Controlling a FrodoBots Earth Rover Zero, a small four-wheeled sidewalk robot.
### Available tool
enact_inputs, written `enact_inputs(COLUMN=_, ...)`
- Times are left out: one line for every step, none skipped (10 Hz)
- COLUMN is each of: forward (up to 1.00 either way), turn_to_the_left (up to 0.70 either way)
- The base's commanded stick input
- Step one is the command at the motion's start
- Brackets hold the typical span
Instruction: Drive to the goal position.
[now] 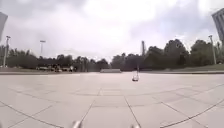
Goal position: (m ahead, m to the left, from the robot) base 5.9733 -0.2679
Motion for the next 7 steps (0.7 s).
enact_inputs(forward=0.7, turn_to_the_left=0.0)
enact_inputs(forward=0.7, turn_to_the_left=0.0)
enact_inputs(forward=0.7, turn_to_the_left=0.0)
enact_inputs(forward=0.7, turn_to_the_left=0.0)
enact_inputs(forward=0.7, turn_to_the_left=0.0)
enact_inputs(forward=0.7, turn_to_the_left=0.0)
enact_inputs(forward=0.7, turn_to_the_left=0.0)
